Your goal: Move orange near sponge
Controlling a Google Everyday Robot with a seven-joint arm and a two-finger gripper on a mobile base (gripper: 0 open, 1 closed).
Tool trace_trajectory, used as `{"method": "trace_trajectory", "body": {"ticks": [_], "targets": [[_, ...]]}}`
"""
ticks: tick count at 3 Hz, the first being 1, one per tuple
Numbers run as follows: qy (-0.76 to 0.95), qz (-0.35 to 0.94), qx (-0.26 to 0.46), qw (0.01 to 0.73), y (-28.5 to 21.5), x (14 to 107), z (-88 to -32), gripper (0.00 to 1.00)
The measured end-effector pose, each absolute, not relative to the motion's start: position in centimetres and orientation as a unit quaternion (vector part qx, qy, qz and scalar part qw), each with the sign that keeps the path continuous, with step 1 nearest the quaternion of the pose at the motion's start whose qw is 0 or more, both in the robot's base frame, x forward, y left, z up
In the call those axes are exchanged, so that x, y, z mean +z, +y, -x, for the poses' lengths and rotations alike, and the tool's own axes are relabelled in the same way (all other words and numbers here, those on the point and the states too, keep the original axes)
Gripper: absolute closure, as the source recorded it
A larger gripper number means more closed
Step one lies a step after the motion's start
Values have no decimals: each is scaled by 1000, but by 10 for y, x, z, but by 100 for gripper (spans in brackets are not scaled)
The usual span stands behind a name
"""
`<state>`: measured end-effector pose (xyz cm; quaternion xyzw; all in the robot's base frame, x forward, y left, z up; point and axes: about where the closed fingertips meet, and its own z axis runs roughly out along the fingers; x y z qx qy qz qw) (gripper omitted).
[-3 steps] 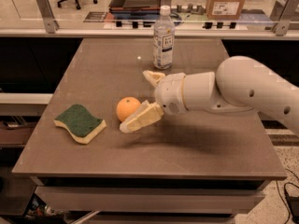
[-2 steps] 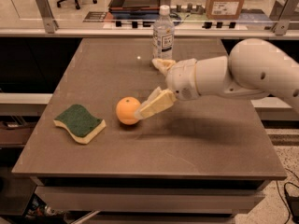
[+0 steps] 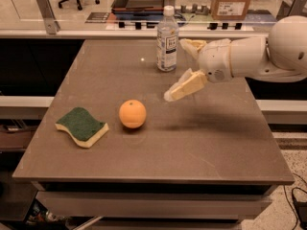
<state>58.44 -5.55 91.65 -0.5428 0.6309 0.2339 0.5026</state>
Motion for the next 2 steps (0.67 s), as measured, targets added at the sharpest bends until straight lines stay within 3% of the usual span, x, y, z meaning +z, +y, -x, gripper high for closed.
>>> {"method": "trace_trajectory", "body": {"ticks": [2], "targets": [[636, 535, 206, 516, -85, 936, -587, 0]]}}
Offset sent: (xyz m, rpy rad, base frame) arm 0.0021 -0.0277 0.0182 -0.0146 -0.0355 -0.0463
